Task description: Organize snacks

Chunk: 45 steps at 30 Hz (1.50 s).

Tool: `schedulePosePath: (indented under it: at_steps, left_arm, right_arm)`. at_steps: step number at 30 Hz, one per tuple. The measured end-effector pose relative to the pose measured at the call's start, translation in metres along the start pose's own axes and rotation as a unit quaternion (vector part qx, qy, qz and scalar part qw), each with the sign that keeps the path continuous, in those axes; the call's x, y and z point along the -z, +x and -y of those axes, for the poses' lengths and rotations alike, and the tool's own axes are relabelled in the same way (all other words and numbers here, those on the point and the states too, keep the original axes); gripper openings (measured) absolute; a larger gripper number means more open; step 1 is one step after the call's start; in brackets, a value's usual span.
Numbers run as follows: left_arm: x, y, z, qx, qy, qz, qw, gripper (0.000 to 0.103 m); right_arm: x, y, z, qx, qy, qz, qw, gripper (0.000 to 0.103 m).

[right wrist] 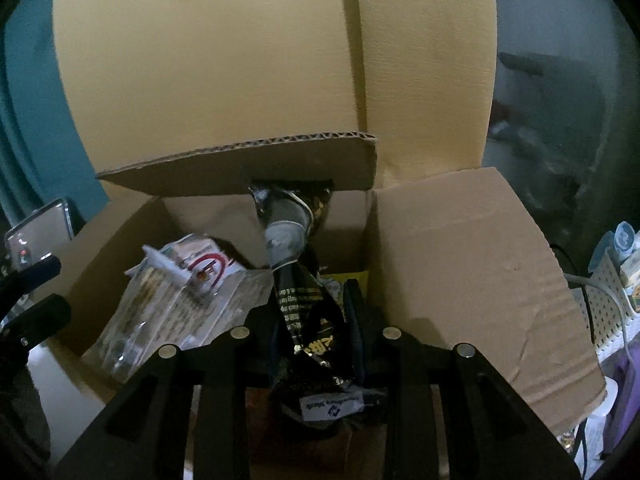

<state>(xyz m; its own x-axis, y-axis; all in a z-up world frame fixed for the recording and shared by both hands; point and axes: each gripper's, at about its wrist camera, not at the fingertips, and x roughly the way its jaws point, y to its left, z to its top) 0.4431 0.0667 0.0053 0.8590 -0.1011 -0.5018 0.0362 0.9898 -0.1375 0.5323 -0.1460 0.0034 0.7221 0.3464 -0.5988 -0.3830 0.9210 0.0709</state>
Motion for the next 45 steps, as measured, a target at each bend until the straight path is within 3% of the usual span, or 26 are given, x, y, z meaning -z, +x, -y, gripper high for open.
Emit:
schedulePosePath:
  at_steps: [2, 4, 7, 16, 22, 28, 32, 45]
  left_arm:
    - [0.002, 0.002, -0.001, 0.001, -0.001, -0.003, 1.0000, 0.098]
    - [0.003, 0.003, 0.000, 0.000, 0.000, -0.005, 1.0000, 0.098]
    - [0.004, 0.000, -0.001, -0.003, -0.005, -0.006, 1.0000, 0.098]
    - [0.015, -0.030, 0.003, -0.013, -0.008, -0.003, 0.9999, 0.098]
    - [0.029, -0.057, 0.011, -0.022, 0.010, -0.003, 0.9997, 0.098]
    - [0.044, -0.089, 0.011, -0.013, 0.000, -0.009, 0.9999, 0.098]
    - [0.057, -0.109, 0.014, -0.025, 0.000, -0.017, 0.9995, 0.098]
    - [0.093, -0.184, 0.034, -0.025, 0.015, 0.026, 0.9993, 0.098]
  right_arm:
    - [0.000, 0.006, 0.001, 0.005, 0.008, -0.002, 1.000, 0.041]
    - [0.001, 0.008, 0.002, 0.003, 0.011, -0.002, 1.000, 0.059]
    - [0.003, 0.005, -0.001, 0.001, 0.005, 0.000, 1.000, 0.063]
    - [0.012, -0.024, -0.016, -0.001, -0.008, 0.004, 1.000, 0.064]
    - [0.022, -0.054, -0.032, -0.004, -0.016, 0.011, 1.000, 0.064]
    - [0.037, -0.090, -0.044, -0.010, -0.017, 0.019, 1.000, 0.064]
    - [0.047, -0.113, -0.054, -0.011, -0.022, 0.025, 0.999, 0.064]
    - [0.094, -0.201, -0.085, 0.002, -0.040, 0.062, 0.997, 0.065]
